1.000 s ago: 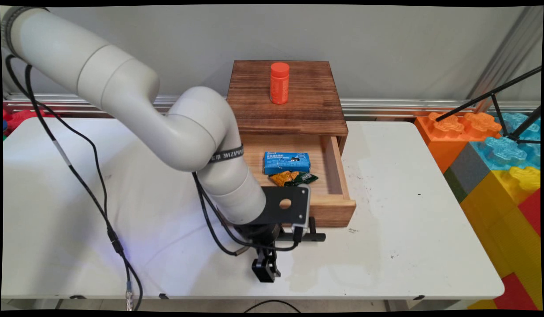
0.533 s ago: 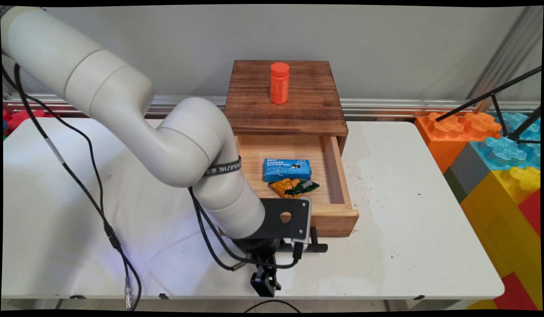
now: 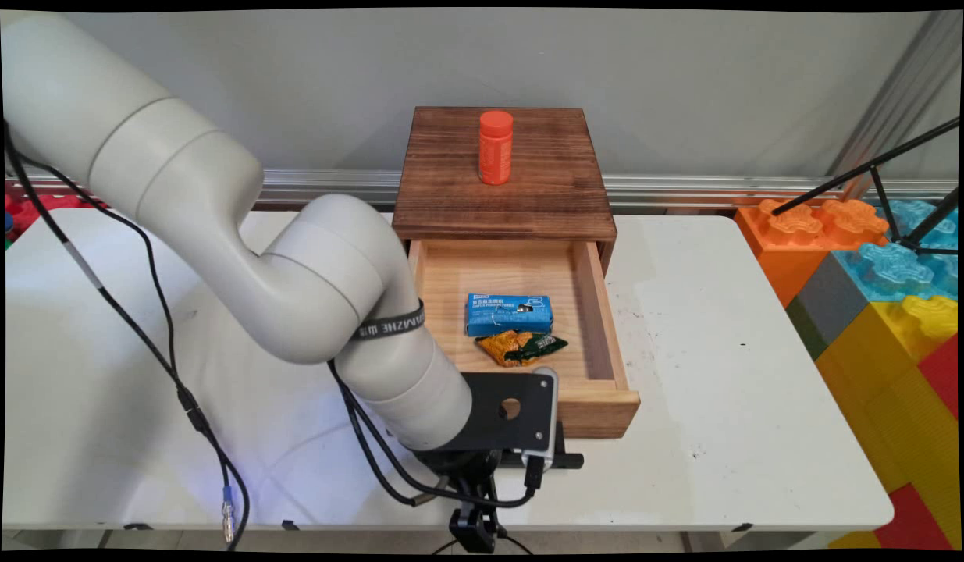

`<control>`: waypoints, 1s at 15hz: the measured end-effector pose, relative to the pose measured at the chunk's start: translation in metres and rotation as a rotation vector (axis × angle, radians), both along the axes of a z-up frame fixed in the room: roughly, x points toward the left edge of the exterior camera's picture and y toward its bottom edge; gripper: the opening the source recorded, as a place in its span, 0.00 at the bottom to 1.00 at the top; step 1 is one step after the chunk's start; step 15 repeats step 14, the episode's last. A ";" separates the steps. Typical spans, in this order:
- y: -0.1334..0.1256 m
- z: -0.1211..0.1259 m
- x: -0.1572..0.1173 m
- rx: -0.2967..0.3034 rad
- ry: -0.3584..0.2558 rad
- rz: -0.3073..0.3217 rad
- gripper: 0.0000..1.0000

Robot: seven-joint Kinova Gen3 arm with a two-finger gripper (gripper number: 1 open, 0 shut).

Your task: Open the drawer

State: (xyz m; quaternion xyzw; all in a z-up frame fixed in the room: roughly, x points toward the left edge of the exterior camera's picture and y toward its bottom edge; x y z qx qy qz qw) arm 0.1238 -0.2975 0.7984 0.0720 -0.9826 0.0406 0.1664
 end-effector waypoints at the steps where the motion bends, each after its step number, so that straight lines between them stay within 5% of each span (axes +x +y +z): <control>1: 0.003 0.000 -0.001 0.000 0.005 0.004 1.00; 15: 0.024 -0.002 -0.006 0.010 0.044 0.068 1.00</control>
